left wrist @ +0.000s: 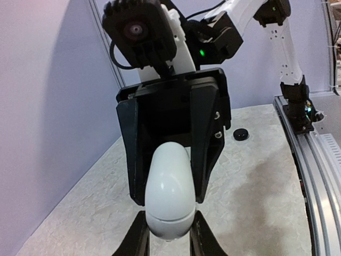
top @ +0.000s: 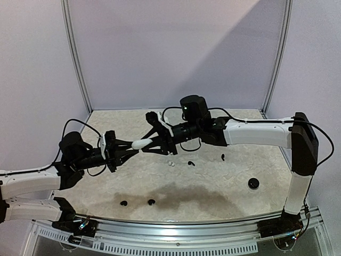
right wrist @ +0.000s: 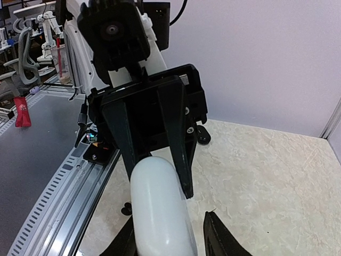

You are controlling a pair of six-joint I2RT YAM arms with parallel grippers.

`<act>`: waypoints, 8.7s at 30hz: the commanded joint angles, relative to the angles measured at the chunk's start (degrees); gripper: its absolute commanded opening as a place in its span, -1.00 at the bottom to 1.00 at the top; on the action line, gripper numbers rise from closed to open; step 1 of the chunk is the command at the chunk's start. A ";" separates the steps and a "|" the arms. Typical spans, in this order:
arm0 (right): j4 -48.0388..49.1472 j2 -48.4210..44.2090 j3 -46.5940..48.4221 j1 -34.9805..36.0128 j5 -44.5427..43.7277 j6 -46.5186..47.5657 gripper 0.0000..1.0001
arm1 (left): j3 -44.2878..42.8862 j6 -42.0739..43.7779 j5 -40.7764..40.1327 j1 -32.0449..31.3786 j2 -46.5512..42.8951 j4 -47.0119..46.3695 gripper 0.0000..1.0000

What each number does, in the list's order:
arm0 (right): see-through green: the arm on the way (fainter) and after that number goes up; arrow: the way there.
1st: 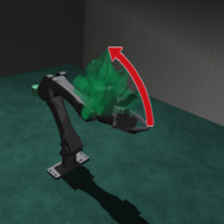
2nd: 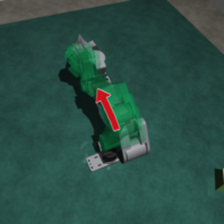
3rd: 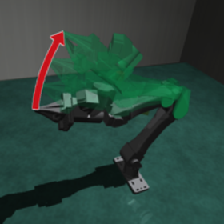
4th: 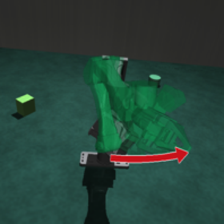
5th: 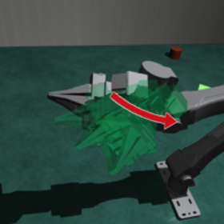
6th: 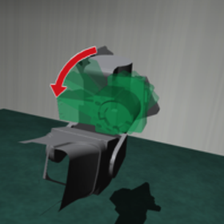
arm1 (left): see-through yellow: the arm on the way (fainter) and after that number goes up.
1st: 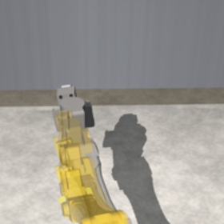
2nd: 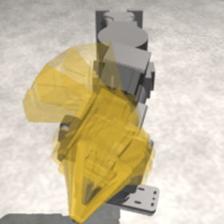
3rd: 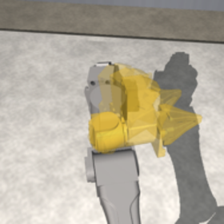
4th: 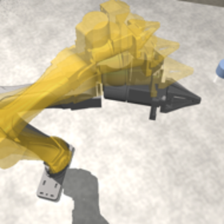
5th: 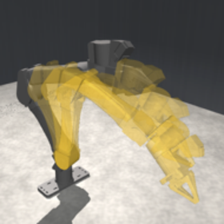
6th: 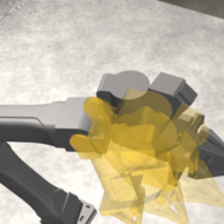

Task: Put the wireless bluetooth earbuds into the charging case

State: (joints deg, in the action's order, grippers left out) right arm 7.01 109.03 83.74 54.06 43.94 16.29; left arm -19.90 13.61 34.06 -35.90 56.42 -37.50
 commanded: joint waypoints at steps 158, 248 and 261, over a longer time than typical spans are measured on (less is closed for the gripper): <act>-49.73 27.29 24.36 -6.42 -19.07 -2.34 -1.00 | 7.46 -18.46 -8.07 0.83 -4.62 1.72 -1.00; -34.74 -9.67 9.16 11.44 -28.10 29.05 -1.00 | 5.76 2.71 4.43 -1.72 -0.18 -3.81 -1.00; -35.05 -6.10 12.64 11.47 -24.30 28.94 -1.00 | 4.98 1.78 3.70 -1.97 0.52 -3.37 -1.00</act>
State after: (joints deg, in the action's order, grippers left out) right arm -27.00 100.68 93.38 64.95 17.69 45.36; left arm -14.11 16.05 38.30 -36.69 56.60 -40.86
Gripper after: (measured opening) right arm 0.039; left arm 0.206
